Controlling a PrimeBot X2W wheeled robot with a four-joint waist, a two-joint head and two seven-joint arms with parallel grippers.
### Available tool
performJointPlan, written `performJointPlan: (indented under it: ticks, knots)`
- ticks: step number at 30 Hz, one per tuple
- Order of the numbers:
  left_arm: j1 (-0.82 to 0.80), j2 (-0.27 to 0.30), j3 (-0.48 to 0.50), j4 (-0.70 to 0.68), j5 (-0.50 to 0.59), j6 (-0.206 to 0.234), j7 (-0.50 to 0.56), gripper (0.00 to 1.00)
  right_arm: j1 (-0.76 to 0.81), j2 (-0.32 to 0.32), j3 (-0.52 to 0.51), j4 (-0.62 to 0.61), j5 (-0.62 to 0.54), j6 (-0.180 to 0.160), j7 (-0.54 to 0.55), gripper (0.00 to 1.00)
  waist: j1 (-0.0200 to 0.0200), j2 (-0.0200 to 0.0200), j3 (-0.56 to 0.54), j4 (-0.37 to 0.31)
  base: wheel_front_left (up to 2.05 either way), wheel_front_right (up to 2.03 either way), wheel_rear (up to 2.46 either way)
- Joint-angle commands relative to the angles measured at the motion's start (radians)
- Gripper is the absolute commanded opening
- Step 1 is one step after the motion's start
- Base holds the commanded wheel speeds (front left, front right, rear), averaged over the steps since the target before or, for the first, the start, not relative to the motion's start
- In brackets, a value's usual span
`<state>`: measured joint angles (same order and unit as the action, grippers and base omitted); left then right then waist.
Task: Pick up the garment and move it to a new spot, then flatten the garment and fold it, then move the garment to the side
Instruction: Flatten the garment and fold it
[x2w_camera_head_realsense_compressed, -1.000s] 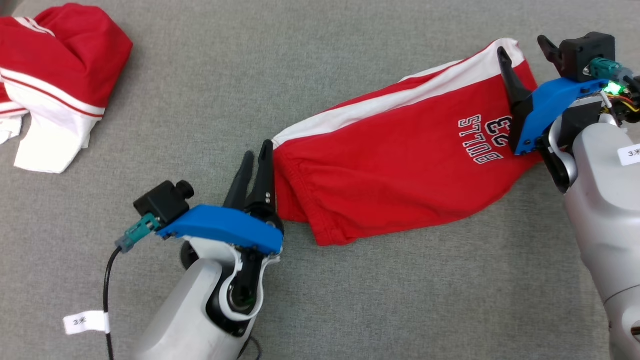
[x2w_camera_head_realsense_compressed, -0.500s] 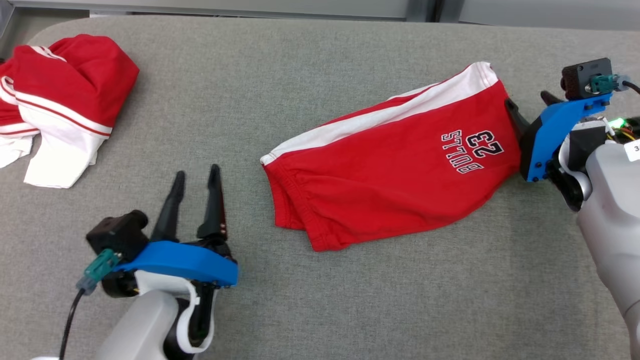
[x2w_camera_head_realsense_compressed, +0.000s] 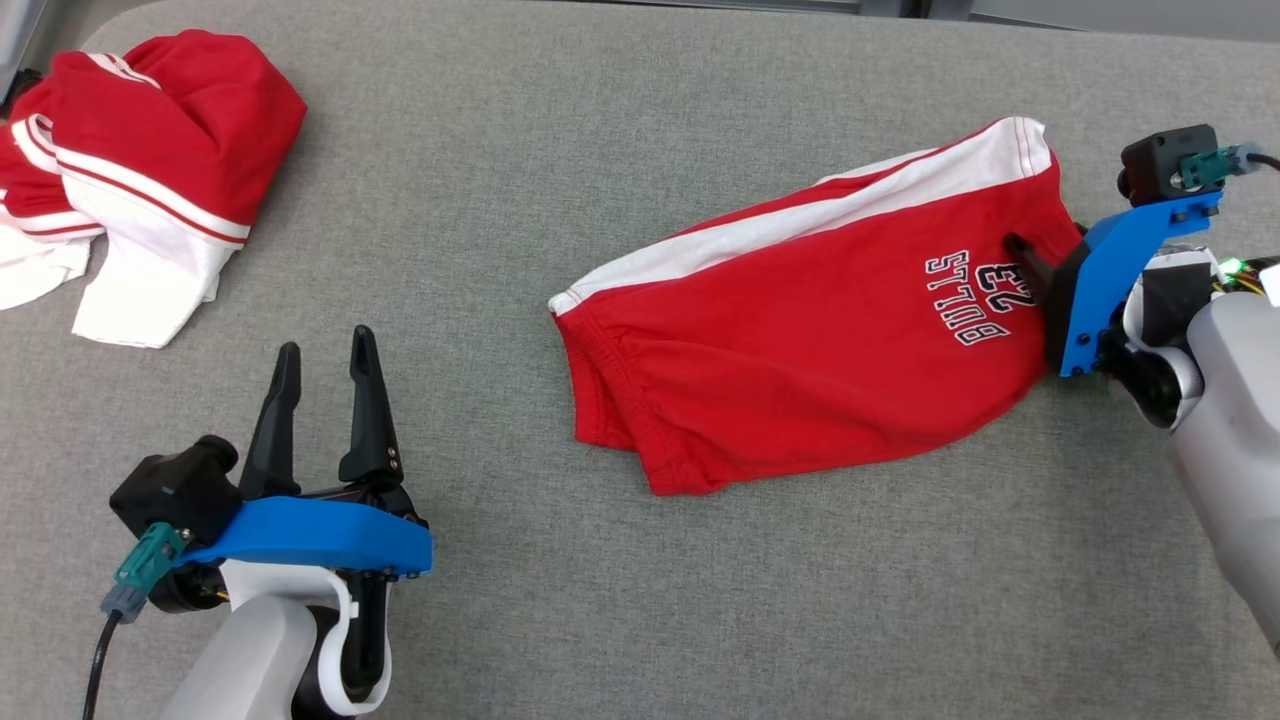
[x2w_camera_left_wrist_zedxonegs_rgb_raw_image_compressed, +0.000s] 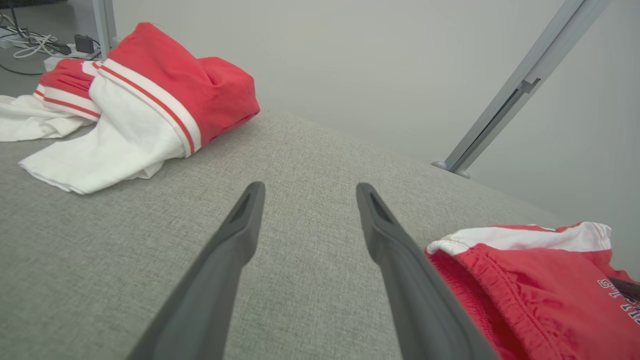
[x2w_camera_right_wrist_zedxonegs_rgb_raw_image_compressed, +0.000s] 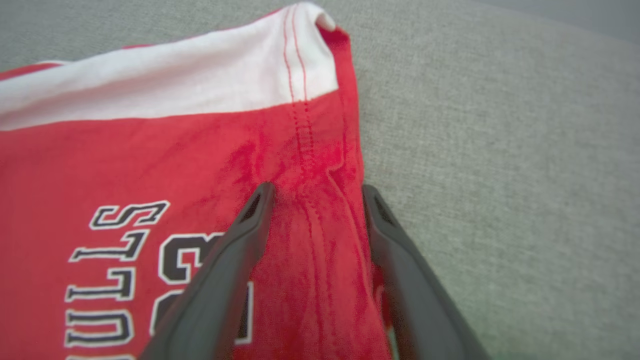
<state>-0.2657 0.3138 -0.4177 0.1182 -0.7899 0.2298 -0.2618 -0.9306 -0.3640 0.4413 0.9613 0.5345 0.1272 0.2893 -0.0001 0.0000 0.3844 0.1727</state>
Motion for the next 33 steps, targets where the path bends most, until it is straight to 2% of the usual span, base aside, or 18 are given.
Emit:
performJointPlan:
  ticks: [1, 8, 13, 17, 26, 33]
  knots:
    - [0.012, 0.001, 0.010, -0.007, 0.013, -0.002, -0.004, 1.00, 0.053, 0.012, 0.025, 0.004, 0.006, 0.006, -0.009, 0.00, 0.0001, 0.0000, -0.005, -0.006, 0.00, 0.00, 0.00]
    - [0.001, -0.012, 0.027, -0.018, 0.061, -0.010, -0.004, 1.00, 0.058, 0.000, -0.002, -0.008, 0.029, 0.004, -0.157, 0.00, 0.0001, 0.0000, -0.051, -0.047, 0.00, 0.00, 0.00]
    - [0.009, -0.013, 0.024, -0.005, 0.085, -0.022, -0.004, 1.00, 0.144, -0.024, -0.044, -0.013, 0.036, 0.003, -0.270, 0.00, 0.0001, 0.0000, -0.101, -0.103, 0.00, 0.00, 0.00]
    - [0.027, -0.011, 0.008, 0.010, 0.094, -0.032, -0.003, 1.00, 0.237, -0.013, -0.105, -0.010, 0.039, 0.004, -0.348, 0.00, 0.0001, 0.0000, -0.138, -0.151, 0.00, 0.00, 0.00]
    - [0.048, -0.008, -0.045, 0.035, 0.125, -0.038, 0.013, 1.00, 0.349, 0.031, -0.211, -0.038, 0.017, 0.004, -0.411, 0.00, 0.0001, 0.0000, -0.170, -0.223, 0.00, 0.00, 0.00]
    - [0.044, -0.024, -0.082, 0.056, 0.136, -0.047, 0.017, 1.00, 0.332, 0.058, -0.278, -0.058, -0.034, 0.004, -0.392, 0.00, 0.0001, 0.0000, -0.172, -0.216, 0.00, 0.00, 0.00]
